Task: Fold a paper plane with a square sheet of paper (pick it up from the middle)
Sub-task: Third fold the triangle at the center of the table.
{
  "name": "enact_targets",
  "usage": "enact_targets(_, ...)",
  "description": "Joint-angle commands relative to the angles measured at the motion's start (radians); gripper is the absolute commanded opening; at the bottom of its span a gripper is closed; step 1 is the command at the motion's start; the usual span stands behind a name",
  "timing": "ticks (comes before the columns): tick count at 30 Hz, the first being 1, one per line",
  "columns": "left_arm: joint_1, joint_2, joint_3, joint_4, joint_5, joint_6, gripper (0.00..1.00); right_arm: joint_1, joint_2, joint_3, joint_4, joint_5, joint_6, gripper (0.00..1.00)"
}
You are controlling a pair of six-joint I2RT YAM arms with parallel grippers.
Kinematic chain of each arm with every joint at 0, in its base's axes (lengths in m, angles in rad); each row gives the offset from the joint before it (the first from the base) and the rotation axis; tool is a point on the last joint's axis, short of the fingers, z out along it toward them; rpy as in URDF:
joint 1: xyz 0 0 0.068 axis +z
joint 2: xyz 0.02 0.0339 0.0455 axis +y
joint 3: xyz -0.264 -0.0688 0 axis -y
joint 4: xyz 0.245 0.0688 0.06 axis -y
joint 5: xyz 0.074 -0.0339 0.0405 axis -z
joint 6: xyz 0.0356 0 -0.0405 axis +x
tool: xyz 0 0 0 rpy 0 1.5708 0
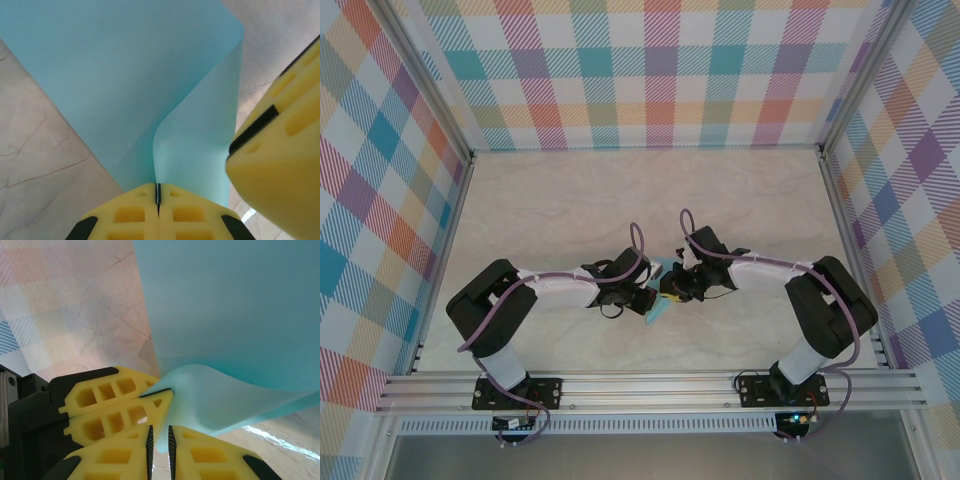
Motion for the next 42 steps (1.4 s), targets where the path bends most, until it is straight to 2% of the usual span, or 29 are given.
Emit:
enact_targets(1, 0.015, 0.007, 0.014, -0.028, 0.016, 0.017, 0.04, 0.003, 0.036, 0.0, 0.032, -0.023, 0.014, 0.18)
enact_targets(19, 0.015, 0.013, 0.022, -0.04, 0.006, 0.032, 0.04, 0.003, 0.13, -0.046, 0.023, 0.048, -0.013, 0.17)
enact_targets(27, 0.015, 0.013, 0.022, -0.05, 0.002, 0.038, 0.04, -0.001, 0.003, -0.014, -0.037, 0.081, -0.037, 0.2)
enact_targets(34, 0.015, 0.005, 0.021, -0.054, 0.003, 0.038, 0.04, -0.04, 0.006, -0.025, -0.004, 0.089, -0.042, 0.19)
enact_targets(42, 0.014, 0.007, 0.019, -0.045, 0.002, 0.036, 0.04, -0.058, 0.114, -0.044, 0.032, 0.102, -0.048, 0.17)
